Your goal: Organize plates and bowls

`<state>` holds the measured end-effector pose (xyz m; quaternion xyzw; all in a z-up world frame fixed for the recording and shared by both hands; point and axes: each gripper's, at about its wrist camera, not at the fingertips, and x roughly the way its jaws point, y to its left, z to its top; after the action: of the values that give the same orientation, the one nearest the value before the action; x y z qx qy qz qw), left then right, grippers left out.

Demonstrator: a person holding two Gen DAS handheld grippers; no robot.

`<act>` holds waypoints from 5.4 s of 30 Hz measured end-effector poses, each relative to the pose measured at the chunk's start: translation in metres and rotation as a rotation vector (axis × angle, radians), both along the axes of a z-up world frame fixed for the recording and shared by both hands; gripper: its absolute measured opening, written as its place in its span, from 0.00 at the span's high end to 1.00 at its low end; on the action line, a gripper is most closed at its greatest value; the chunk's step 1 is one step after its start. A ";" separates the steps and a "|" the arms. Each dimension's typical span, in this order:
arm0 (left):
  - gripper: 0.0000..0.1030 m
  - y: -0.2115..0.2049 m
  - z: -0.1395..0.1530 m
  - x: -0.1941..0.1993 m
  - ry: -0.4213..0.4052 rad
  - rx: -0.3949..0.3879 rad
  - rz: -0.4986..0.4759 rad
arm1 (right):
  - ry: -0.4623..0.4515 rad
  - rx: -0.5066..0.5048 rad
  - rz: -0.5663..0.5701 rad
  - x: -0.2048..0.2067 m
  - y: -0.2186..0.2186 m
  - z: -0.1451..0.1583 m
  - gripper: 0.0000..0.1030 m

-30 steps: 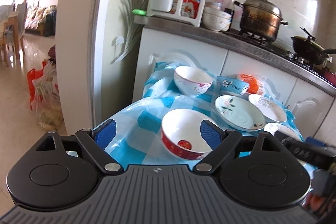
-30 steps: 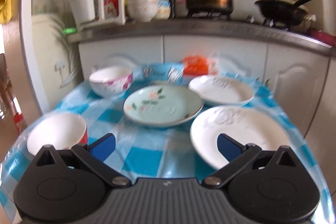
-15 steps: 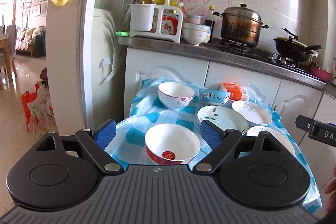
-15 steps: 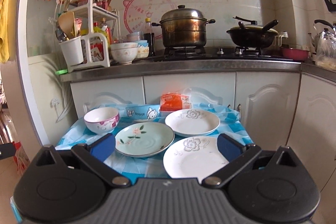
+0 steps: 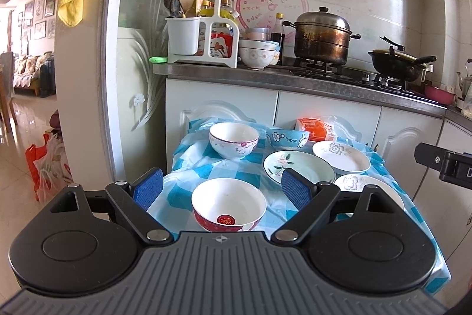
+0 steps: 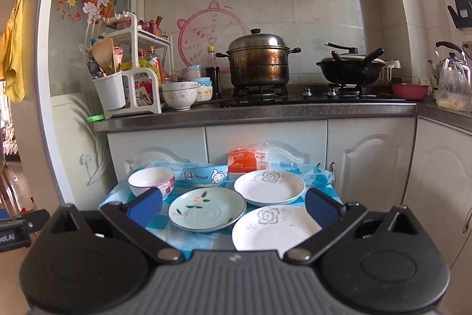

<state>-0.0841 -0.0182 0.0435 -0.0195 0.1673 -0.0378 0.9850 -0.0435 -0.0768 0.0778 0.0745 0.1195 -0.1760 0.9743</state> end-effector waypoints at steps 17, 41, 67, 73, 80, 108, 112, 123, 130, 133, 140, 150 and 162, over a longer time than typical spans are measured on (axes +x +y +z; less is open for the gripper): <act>0.00 -0.014 -0.005 -0.004 0.017 0.068 -0.070 | 0.011 -0.019 0.049 -0.008 0.015 -0.001 0.01; 0.00 -0.024 -0.032 0.015 0.108 0.106 -0.086 | 0.111 0.003 0.028 0.002 0.008 -0.038 0.01; 0.00 -0.048 -0.084 0.054 0.237 0.025 -0.225 | 0.139 0.060 -0.029 0.010 -0.041 -0.098 0.01; 0.00 -0.058 -0.092 0.069 0.295 -0.039 -0.303 | 0.144 0.140 -0.064 0.010 -0.073 -0.109 0.01; 0.00 -0.071 -0.094 0.091 0.322 -0.097 -0.329 | 0.147 0.234 -0.111 0.012 -0.111 -0.123 0.01; 0.00 0.035 -0.075 0.095 0.243 -0.179 -0.016 | 0.138 0.228 0.110 0.059 -0.086 -0.124 0.01; 0.00 0.046 -0.077 0.104 0.244 -0.180 0.034 | 0.178 0.220 0.197 0.076 -0.062 -0.124 0.01; 0.00 0.031 -0.100 0.112 0.312 -0.160 -0.088 | 0.237 0.150 0.299 0.101 -0.024 -0.133 0.01; 0.05 0.021 -0.109 0.128 0.317 -0.111 -0.109 | 0.251 0.166 0.281 0.103 -0.026 -0.138 0.01; 0.06 0.016 -0.112 0.130 0.312 -0.082 -0.118 | 0.251 0.162 0.282 0.102 -0.027 -0.139 0.01; 0.07 0.012 -0.114 0.142 0.305 -0.055 -0.117 | 0.248 0.167 0.271 0.101 -0.031 -0.139 0.01; 0.08 0.000 -0.115 0.185 0.309 -0.032 -0.107 | 0.226 0.172 0.240 0.098 -0.040 -0.136 0.01; 0.08 -0.020 -0.117 0.242 0.315 -0.024 -0.080 | 0.187 0.182 0.252 0.089 -0.051 -0.130 0.01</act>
<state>0.1583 -0.0385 -0.0735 -0.0304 0.3199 -0.0754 0.9440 0.0451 -0.1276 -0.0523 0.1301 0.2334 -0.0469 0.9625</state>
